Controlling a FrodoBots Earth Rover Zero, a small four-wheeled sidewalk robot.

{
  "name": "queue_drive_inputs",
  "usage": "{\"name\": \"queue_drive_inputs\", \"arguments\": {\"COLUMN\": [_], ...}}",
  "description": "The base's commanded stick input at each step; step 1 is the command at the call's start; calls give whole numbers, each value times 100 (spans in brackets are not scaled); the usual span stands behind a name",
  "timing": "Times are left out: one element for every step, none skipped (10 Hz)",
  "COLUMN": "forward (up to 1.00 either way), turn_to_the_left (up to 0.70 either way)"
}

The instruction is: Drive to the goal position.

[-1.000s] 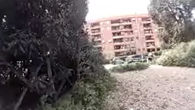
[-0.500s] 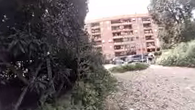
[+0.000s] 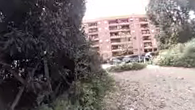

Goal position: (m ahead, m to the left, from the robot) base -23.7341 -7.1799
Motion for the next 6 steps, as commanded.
{"name": "queue_drive_inputs", "arguments": {"forward": [0,0,0,0,0,0], "turn_to_the_left": [-70,-70,-70,-70,-70,-70]}}
